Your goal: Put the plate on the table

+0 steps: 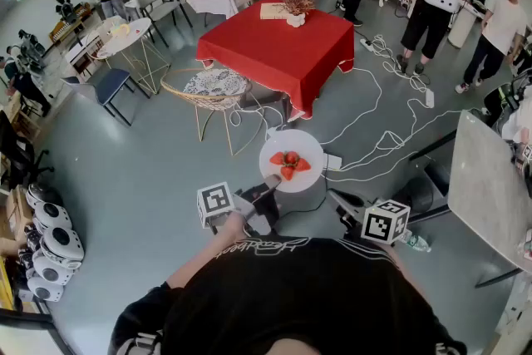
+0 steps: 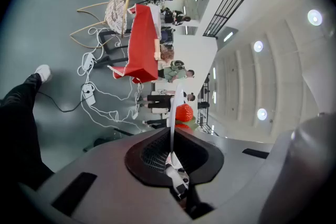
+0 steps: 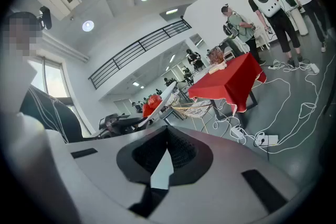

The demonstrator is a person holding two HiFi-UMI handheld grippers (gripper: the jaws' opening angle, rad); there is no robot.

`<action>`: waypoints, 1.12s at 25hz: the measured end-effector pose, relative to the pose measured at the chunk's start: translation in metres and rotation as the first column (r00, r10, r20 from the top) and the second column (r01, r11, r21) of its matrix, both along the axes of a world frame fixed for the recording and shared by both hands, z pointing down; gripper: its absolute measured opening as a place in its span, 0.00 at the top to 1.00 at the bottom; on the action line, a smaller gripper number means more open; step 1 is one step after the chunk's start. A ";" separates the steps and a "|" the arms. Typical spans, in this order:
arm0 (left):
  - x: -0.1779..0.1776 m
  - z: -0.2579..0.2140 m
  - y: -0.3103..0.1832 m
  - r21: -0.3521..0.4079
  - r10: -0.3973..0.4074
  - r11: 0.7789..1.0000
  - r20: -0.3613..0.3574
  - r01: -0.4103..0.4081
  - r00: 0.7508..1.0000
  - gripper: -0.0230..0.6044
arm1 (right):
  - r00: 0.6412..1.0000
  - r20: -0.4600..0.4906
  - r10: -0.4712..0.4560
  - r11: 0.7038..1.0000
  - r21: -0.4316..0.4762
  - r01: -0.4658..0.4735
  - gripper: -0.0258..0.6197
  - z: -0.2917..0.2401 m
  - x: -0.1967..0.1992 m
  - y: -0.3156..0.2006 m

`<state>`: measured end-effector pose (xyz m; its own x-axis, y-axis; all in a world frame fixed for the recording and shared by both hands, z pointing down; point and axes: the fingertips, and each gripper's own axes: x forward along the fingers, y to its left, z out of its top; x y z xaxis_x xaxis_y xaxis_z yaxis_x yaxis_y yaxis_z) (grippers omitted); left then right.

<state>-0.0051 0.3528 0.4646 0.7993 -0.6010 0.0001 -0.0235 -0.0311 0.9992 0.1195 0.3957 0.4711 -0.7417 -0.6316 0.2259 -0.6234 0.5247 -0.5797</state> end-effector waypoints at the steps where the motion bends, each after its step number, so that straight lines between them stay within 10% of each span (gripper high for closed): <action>1: 0.000 0.000 0.001 -0.002 0.000 1.000 -0.002 0.000 1.000 0.94 | 1.000 -0.002 -0.001 1.000 -0.002 0.001 0.95 0.000 0.000 0.001; 28: -0.006 0.022 -0.118 -0.086 0.008 0.996 0.011 -0.007 1.000 0.94 | 0.998 0.055 0.003 0.996 -0.087 0.001 0.95 0.021 -0.016 -0.115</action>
<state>-0.0115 0.2349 0.4863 0.8032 -0.5927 0.0606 -0.0348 0.0549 0.9979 0.1035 0.2806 0.4921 -0.7539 -0.6122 0.2385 -0.5896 0.4704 -0.6565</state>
